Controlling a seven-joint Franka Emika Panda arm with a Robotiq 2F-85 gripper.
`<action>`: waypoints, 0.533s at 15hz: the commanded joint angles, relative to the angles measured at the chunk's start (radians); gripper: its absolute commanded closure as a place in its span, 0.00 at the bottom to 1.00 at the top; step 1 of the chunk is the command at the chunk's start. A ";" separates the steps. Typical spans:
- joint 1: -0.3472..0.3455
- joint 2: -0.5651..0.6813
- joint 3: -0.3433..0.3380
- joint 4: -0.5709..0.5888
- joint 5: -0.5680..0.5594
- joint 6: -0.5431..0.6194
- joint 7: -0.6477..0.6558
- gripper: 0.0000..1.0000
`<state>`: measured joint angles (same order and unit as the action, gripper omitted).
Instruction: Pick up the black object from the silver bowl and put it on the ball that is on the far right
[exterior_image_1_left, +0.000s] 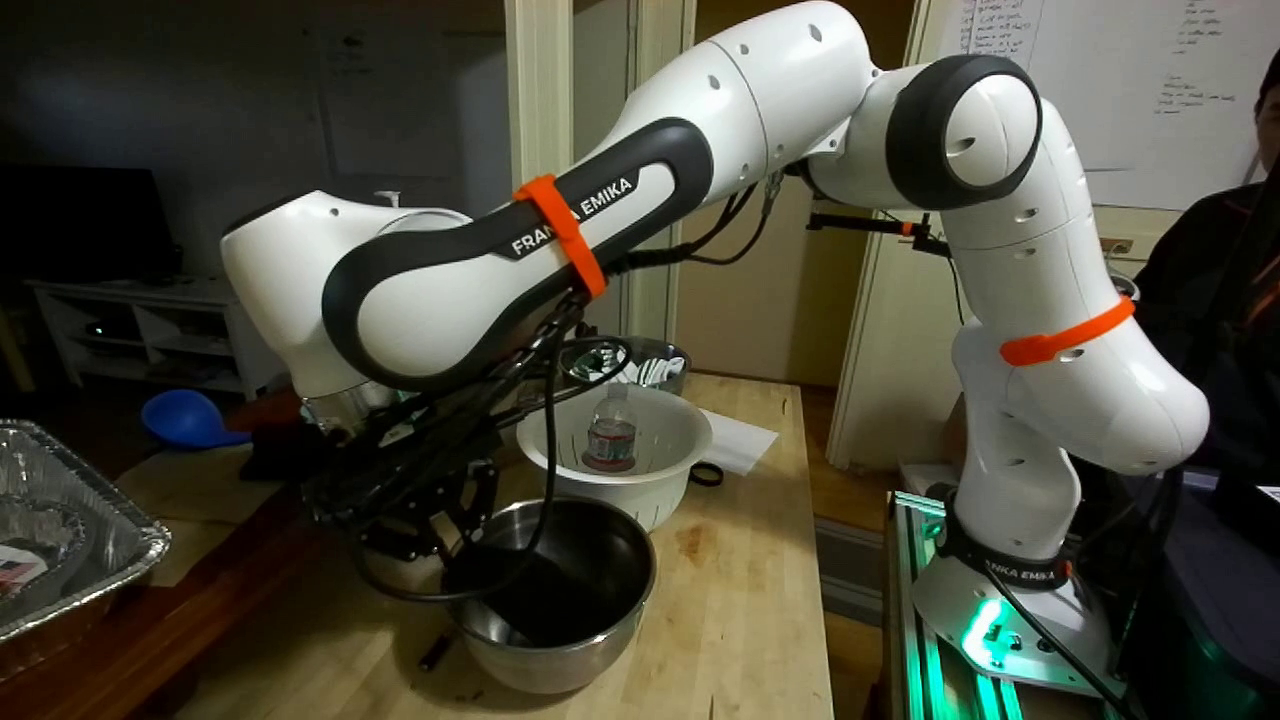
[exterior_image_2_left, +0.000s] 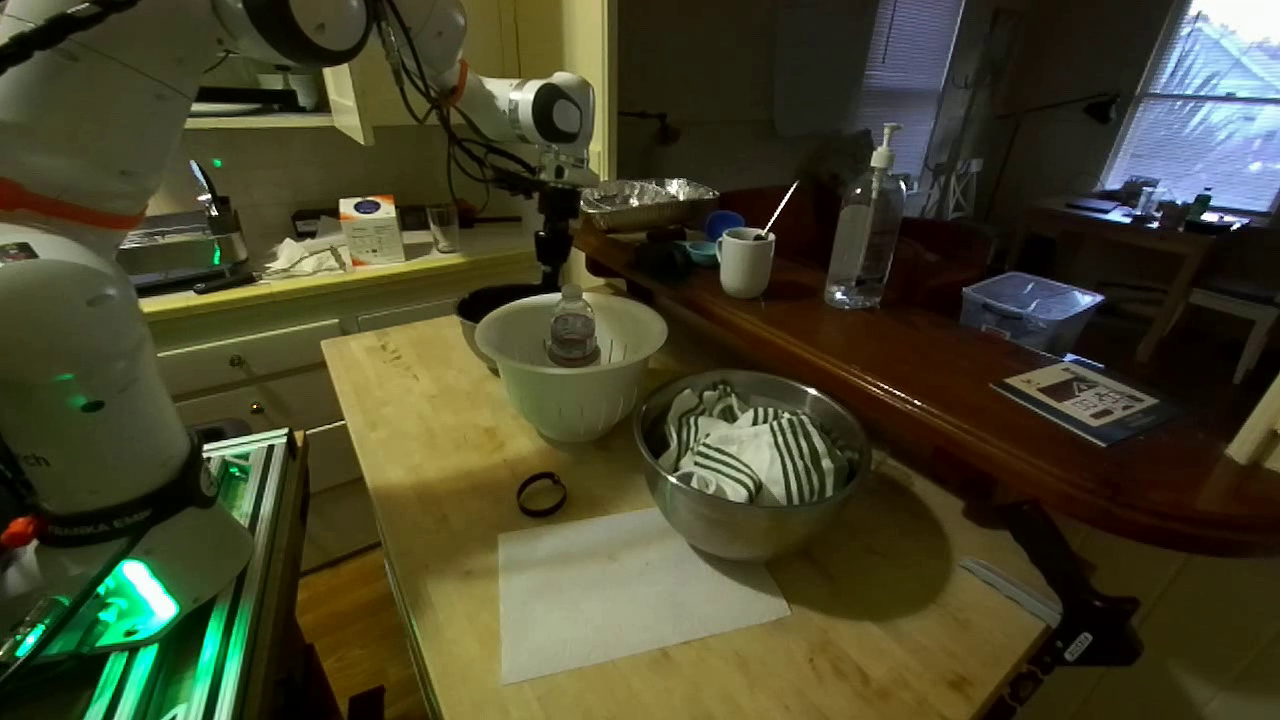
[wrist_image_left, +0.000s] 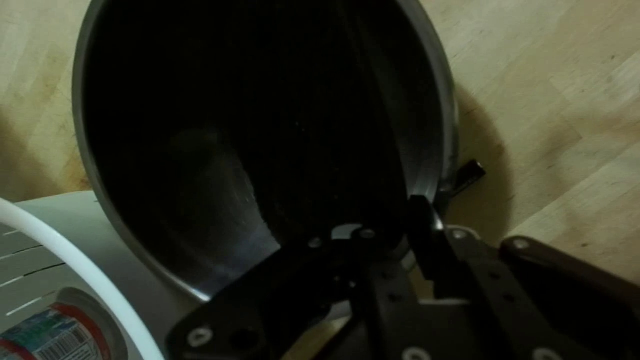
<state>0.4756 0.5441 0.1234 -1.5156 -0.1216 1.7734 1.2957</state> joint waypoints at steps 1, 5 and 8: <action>-0.004 -0.023 0.000 -0.035 -0.005 -0.008 0.029 1.00; -0.020 -0.070 0.003 -0.042 0.009 -0.008 0.029 0.99; -0.042 -0.129 0.007 -0.052 0.021 0.000 0.019 0.98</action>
<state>0.4596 0.4963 0.1209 -1.5240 -0.1203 1.7733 1.3118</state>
